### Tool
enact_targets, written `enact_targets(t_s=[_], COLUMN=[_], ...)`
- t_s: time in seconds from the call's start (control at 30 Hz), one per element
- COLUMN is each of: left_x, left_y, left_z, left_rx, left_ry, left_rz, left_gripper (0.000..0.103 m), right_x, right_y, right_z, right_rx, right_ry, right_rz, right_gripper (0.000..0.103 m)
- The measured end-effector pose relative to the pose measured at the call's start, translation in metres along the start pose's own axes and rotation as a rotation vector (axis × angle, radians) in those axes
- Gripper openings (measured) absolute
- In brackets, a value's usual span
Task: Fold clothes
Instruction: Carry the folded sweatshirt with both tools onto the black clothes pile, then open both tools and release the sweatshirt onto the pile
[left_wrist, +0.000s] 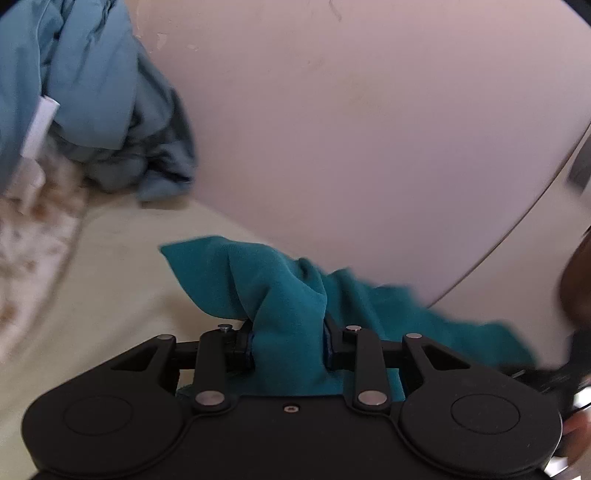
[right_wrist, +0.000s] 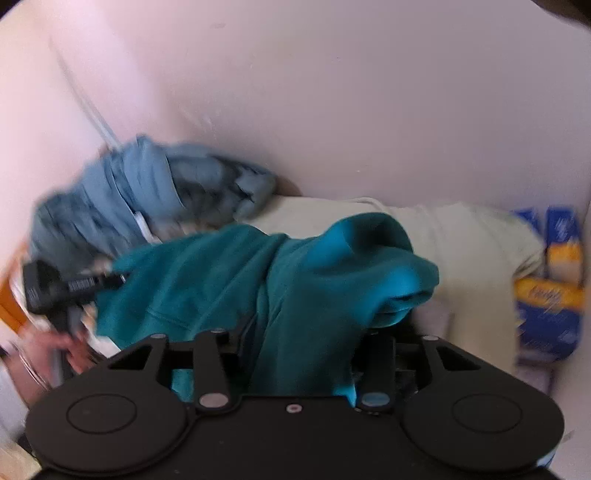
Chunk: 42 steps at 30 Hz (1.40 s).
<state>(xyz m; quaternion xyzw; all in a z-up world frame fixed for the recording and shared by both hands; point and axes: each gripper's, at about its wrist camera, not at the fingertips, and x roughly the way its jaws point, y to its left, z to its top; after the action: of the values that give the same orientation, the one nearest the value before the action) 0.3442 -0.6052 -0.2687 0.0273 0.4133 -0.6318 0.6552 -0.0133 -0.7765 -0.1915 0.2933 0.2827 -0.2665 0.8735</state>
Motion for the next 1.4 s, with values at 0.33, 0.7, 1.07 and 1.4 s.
enact_targets(t_s=[0.33, 0.7, 1.07, 1.4], left_x=[-0.010, -0.026, 0.040, 0.031], left_y=[0.010, -0.057, -0.052, -0.049], left_z=[0.006, 0.015, -0.017, -0.026], left_rx=[0.057, 0.238, 0.134, -0.038], left_ry=[-0.081, -0.238, -0.056, -0.039], left_rz=[0.219, 0.249, 0.263, 0.302], left_gripper=[0.068, 0.075, 0.087, 0.095], right_x=[-0.030, -0.045, 0.024, 0.029], right_y=[0.047, 0.109, 0.064, 0.042], right_z=[-0.019, -0.011, -0.025, -0.032], right_rx=[-0.403, -0.611, -0.405, -0.358], right_ry=[-0.016, -0.199, -0.017, 0.000], right_rz=[-0.336, -0.335, -0.201, -0.178], right_gripper=[0.093, 0.102, 0.102, 0.102])
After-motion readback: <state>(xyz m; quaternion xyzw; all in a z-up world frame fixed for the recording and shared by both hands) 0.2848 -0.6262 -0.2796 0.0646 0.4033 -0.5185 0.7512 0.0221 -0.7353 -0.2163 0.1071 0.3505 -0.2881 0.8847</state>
